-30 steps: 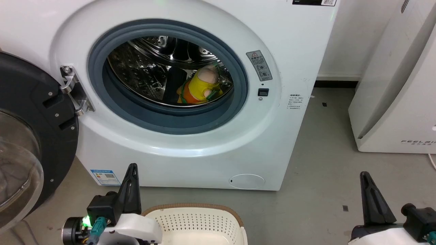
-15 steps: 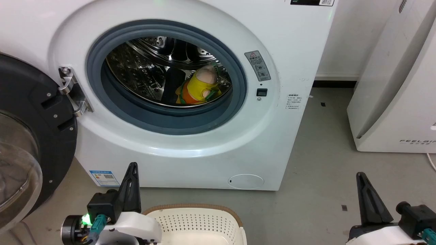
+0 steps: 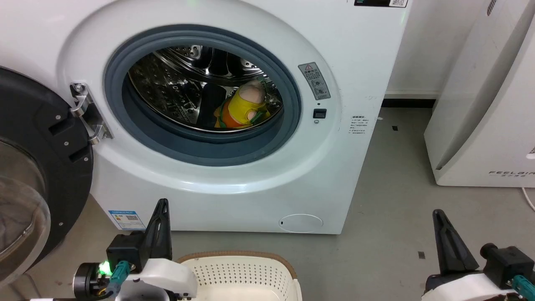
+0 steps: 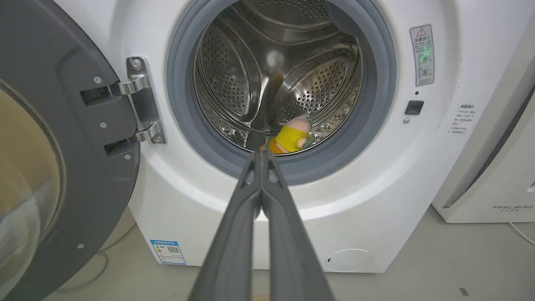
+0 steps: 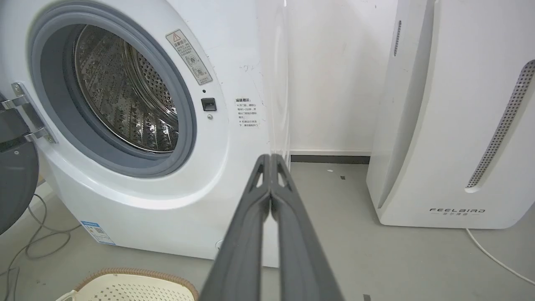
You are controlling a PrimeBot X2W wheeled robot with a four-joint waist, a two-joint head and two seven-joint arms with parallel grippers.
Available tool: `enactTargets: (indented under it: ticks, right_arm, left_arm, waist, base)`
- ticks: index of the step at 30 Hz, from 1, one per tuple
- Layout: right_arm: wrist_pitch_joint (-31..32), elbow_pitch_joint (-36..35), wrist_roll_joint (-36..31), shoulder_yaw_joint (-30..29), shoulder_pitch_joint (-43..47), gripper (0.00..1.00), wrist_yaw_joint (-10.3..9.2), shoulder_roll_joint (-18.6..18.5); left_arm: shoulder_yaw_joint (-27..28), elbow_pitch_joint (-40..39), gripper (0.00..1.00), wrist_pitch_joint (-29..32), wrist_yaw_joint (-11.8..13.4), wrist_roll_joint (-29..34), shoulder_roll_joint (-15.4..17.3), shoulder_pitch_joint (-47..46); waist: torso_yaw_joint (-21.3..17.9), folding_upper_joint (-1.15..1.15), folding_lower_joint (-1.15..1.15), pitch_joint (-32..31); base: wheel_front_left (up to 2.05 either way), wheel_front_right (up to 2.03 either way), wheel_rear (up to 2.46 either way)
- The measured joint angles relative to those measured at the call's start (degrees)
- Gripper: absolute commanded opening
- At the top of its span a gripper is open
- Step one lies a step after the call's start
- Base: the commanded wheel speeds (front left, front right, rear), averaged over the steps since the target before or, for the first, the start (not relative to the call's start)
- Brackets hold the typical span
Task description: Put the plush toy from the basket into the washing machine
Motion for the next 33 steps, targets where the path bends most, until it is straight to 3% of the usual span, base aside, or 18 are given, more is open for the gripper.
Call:
enactTargets:
  ticks: [33]
  right_arm:
    - [3.96,-0.38,-3.23,1.19,-0.98,0.0,0.0,0.0]
  left_arm:
    - [0.96,-2.31,0.0,3.92,-1.26,1.98,0.0,0.51]
  waist:
    - [-0.65,0.0,0.0,-0.14]
  base:
    - [0.0,0.0,0.0]
